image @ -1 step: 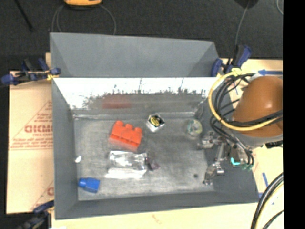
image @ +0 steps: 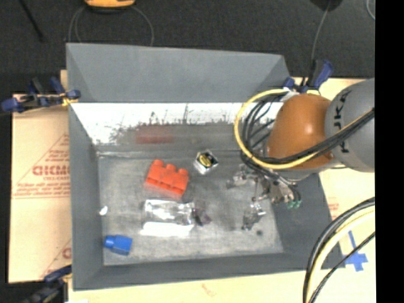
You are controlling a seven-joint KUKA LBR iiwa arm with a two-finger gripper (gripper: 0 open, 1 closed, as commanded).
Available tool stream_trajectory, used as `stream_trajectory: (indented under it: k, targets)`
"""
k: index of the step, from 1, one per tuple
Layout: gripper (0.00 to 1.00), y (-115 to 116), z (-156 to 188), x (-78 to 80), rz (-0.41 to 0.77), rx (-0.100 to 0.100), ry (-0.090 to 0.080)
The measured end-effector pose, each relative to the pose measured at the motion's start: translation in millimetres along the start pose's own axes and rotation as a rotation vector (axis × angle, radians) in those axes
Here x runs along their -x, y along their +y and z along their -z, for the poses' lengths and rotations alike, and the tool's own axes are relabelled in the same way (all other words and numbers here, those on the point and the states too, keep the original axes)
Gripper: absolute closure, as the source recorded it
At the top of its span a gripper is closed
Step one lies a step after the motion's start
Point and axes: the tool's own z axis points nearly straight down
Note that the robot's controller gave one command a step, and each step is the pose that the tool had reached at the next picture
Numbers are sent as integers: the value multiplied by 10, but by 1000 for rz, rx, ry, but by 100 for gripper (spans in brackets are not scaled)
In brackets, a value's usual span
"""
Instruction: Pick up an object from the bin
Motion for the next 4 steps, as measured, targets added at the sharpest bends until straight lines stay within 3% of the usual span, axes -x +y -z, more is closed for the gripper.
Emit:
stream_trajectory:
  k: [1,2,3,4]
  targets:
    - [0,348,49,401,61,-1,-3]
    - [0,876,-443,-2,241,-6,-8]
    - [100,883,-427,17,244,-5,-13]
    - [100,851,882,-105,218,-4,-6]
